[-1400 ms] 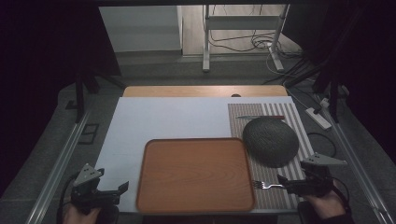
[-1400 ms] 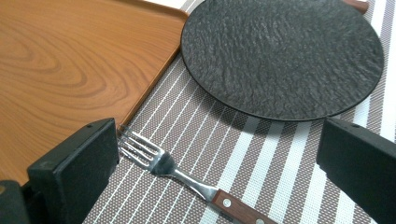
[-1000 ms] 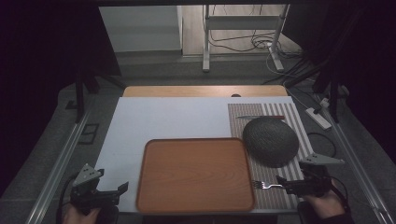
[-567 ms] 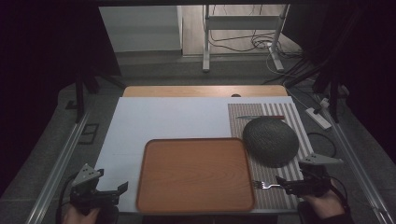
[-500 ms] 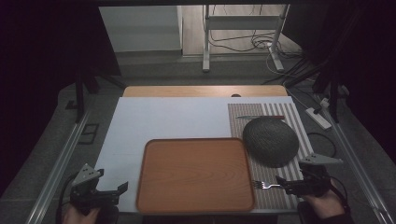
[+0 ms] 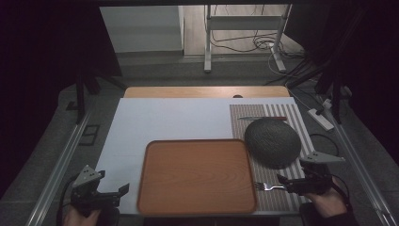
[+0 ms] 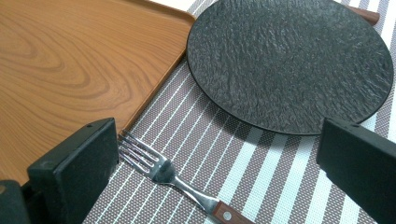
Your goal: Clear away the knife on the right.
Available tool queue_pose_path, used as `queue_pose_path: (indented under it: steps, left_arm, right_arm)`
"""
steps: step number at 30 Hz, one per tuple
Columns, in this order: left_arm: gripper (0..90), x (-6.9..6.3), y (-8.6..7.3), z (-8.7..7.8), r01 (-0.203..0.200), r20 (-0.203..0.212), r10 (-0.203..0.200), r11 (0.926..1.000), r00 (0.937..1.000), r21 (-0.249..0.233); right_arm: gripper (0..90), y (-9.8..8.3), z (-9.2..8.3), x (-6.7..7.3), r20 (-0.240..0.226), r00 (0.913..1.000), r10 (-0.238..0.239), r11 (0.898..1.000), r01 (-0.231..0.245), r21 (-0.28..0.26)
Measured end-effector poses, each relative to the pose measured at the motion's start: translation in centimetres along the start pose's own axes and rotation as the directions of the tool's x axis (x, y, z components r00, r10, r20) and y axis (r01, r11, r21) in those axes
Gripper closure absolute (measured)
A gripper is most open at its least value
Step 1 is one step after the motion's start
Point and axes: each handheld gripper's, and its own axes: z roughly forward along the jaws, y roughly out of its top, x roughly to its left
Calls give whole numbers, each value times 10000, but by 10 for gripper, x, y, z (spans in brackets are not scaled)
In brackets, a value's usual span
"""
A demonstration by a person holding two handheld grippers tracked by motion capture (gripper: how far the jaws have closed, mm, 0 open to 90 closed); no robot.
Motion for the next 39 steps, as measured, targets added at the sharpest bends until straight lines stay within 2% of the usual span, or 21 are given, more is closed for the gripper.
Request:
queue_pose_path:
  steps: [12,18,26,39]
  left_arm:
    - [6,1,0,0,54,30,-54,10000,10000,39]
    - [5,0,0,1,25,31,-25,10000,10000,46]
    - [5,0,0,1,45,43,-45,10000,10000,48]
    - [5,0,0,1,69,37,-69,10000,10000,68]
  right_arm:
    - [0,6,6,-7,-82,9999,-90,9999,91,102]
    - [0,11,11,-11,-323,9993,-197,9998,199,63]
    - [0,22,20,-19,-455,9990,-22,9999,17,-105]
    - [0,34,34,-27,-335,9994,-77,9998,83,178]
